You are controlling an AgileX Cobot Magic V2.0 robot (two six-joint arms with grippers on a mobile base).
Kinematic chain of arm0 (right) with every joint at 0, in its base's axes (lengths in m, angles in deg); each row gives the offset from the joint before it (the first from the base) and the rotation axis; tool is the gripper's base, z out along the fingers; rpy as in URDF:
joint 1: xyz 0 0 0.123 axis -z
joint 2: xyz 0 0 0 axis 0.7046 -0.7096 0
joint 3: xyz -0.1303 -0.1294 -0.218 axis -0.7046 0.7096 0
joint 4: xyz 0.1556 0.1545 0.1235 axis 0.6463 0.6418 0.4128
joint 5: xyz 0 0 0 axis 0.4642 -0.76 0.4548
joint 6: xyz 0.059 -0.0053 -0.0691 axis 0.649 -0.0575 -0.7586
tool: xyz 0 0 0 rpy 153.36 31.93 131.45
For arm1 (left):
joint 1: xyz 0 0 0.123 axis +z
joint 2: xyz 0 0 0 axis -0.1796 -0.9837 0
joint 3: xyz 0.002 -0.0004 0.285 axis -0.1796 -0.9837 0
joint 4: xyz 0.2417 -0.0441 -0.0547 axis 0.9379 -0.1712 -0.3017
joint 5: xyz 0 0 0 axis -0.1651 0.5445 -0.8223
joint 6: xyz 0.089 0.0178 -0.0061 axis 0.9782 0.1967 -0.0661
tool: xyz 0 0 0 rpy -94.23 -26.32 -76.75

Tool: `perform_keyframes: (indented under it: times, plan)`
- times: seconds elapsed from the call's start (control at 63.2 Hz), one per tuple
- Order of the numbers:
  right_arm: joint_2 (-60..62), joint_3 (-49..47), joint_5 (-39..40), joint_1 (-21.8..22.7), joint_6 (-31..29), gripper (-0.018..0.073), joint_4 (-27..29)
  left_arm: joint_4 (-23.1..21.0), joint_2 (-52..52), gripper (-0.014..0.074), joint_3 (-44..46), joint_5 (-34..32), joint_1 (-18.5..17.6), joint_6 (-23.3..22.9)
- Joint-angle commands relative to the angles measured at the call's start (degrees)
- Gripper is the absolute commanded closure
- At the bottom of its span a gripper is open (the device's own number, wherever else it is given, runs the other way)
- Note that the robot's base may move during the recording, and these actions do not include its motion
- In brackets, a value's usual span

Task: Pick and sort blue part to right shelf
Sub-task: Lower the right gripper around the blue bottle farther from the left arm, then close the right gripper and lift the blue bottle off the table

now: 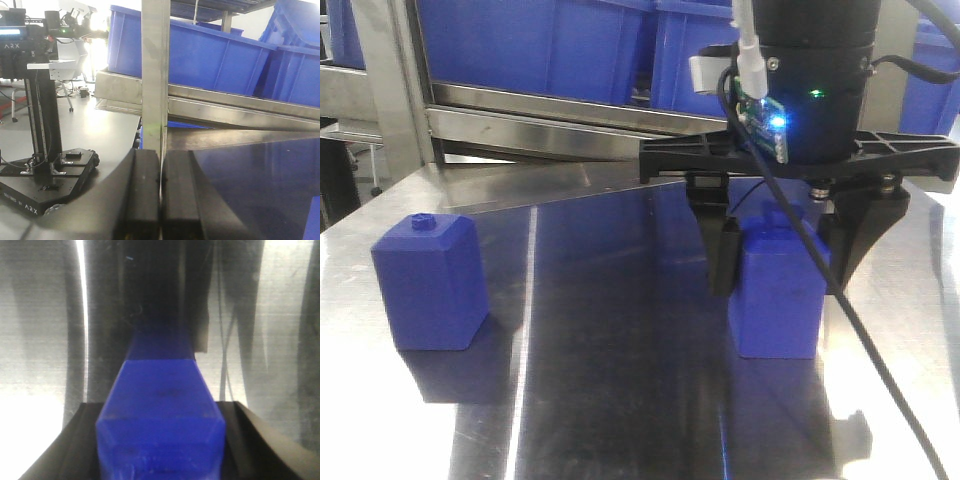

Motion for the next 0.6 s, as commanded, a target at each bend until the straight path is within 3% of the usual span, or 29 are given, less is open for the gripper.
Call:
perform_keyframes:
  times: [0.0, 0.174, 0.316, 0.585]
  plan:
    - [4.6, -1.4, 0.3, 0.0, -1.1, 0.0112, -0.6, -0.5, 1.3, 0.0472, -1.1, -4.9, 0.1, -0.5]
    - [11.1, 1.7, 3.2, 0.5, -8.6, 0.0112, -0.7, -0.5, 1.3, 0.0472, -1.1, -4.9, 0.1, -0.5]
    - [18.6, 8.6, 8.6, 3.4, -16.2, 0.0112, -0.5, -0.5, 1.3, 0.0472, -1.1, -4.9, 0.1, -0.5]
    - [33.9, 22.7, 23.7, 15.5, -34.1, 0.0112, 3.4, -0.5, 1.3, 0.0472, -1.1, -4.9, 0.1, -0.5]
